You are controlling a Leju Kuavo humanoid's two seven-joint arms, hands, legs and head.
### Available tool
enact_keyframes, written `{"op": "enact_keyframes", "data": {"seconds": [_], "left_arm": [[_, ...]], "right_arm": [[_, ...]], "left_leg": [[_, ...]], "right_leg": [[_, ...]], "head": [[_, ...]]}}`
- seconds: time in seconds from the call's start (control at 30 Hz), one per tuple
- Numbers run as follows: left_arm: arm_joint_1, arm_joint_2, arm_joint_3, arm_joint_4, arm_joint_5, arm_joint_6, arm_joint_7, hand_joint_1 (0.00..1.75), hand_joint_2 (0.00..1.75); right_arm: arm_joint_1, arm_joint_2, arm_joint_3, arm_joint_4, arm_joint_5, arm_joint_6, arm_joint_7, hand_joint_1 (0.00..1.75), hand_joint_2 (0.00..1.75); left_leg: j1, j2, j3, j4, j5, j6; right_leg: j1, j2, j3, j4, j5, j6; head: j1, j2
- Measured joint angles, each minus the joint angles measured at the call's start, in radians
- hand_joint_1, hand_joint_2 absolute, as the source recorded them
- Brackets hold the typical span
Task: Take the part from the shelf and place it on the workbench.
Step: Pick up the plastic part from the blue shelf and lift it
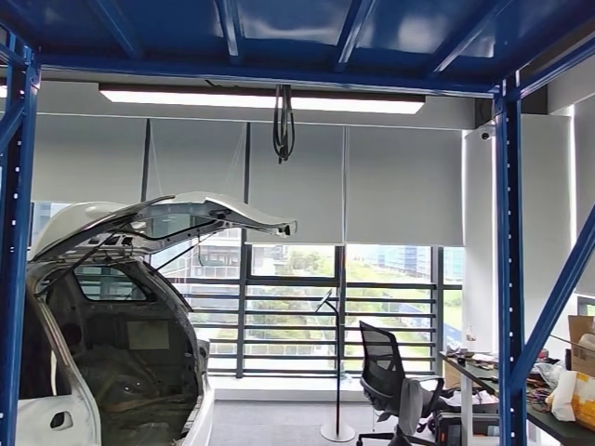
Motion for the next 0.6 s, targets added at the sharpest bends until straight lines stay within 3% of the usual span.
{"op": "enact_keyframes", "data": {"seconds": [0.6], "left_arm": [[-0.007,0.000,-0.035,0.000,0.024,-0.018,-0.015,0.00,0.00]], "right_arm": [[-0.115,0.119,0.058,0.191,0.094,-0.027,-0.007,0.00,1.75]], "left_leg": [[0.000,0.000,0.000,0.000,0.000,0.000]], "right_leg": [[0.000,0.000,0.000,0.000,0.000,0.000]], "head": [[0.000,0.000]]}}
